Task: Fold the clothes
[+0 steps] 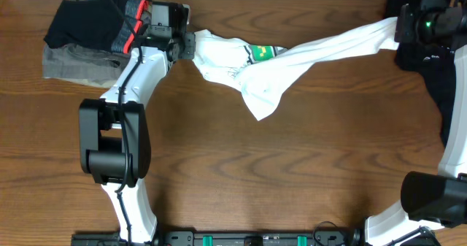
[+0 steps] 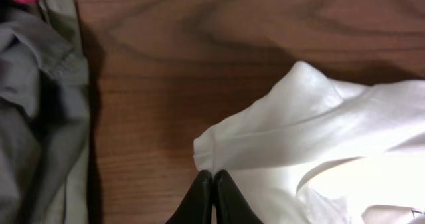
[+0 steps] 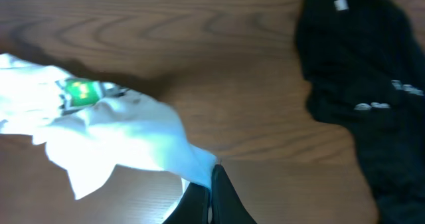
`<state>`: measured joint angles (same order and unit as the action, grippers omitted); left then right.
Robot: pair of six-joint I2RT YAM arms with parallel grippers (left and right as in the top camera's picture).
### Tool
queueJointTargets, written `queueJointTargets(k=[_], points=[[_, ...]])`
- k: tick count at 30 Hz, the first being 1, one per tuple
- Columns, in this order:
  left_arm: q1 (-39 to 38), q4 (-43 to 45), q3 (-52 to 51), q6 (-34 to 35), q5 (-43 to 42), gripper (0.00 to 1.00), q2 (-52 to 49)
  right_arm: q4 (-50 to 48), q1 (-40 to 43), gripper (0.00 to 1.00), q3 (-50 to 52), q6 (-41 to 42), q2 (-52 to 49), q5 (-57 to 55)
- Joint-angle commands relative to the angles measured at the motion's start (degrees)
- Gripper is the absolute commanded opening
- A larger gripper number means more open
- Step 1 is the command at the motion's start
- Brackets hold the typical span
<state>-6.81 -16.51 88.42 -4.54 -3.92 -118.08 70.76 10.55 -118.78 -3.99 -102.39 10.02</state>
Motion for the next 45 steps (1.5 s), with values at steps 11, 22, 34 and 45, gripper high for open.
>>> queueJointTargets(k=[11, 22, 34, 45], points=[[6.6, -0.1, 0.0, -1.3, 0.6, 0.06, 0.4, -0.8, 6.8, 0.01, -0.3, 0.1, -7.4, -6.8], [10.0, 0.6, 0.9, -2.3, 0.6, 0.06, 1.2, -4.3, 10.9, 0.01, -0.3, 0.1, -11.0, -4.9], [9.9, 2.2, 1.4, -2.3, 0.5, 0.06, 13.6, -4.4, 11.9, 0.01, -0.3, 0.1, -10.9, -2.3], [7.4, -1.8, 1.4, -0.7, 0.2, 0.98, 14.9, -4.1, 11.9, 0.01, -0.3, 0.0, -10.9, -0.5]])
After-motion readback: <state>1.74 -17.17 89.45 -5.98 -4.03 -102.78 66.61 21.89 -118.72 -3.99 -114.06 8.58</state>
